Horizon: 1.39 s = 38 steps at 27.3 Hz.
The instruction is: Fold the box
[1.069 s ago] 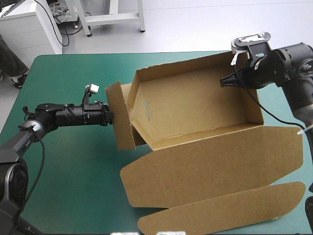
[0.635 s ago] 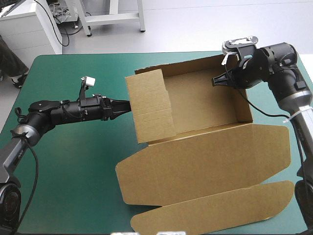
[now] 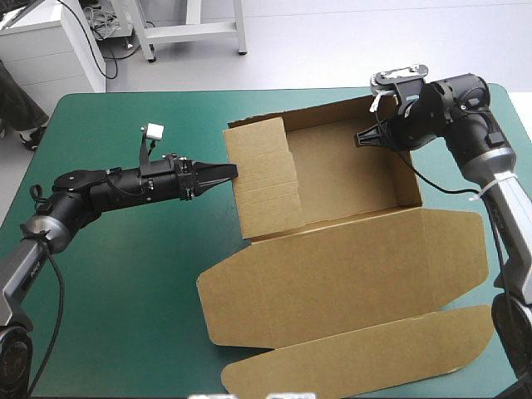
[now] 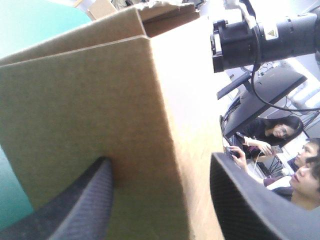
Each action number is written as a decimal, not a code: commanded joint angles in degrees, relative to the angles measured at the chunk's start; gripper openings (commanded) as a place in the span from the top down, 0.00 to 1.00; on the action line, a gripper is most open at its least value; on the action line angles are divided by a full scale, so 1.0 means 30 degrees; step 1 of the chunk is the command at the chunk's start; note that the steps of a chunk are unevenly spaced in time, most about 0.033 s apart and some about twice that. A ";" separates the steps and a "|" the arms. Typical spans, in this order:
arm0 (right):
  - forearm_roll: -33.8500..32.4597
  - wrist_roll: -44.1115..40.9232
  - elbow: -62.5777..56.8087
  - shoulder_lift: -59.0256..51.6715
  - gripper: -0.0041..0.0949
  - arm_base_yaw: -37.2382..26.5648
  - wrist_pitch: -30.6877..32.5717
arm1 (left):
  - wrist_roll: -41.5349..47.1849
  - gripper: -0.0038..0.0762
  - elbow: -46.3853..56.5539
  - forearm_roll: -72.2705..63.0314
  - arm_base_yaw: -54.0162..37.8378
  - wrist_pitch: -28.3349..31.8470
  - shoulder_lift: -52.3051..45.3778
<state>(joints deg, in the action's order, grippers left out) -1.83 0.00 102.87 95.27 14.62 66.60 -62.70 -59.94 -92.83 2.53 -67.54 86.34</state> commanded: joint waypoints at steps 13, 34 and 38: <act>0.0036 -0.1359 0.0608 -0.0050 0.98 0.1537 -0.1370 | 0.8588 0.44 -0.3876 0.8524 0.1694 0.4476 -0.2260; -0.1189 -0.3431 0.0608 0.0193 0.98 0.4108 -0.2312 | 2.1773 0.45 -0.5880 2.1938 0.5325 0.7402 0.0931; -0.1261 -0.4055 0.0608 0.0485 0.98 0.4108 -0.2603 | 2.1896 0.59 -0.5880 2.1896 0.5325 0.7402 0.1793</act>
<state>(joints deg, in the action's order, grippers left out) -9.94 -10.30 102.68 99.35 26.43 63.86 2.05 -75.89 -25.07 17.94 -47.07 92.17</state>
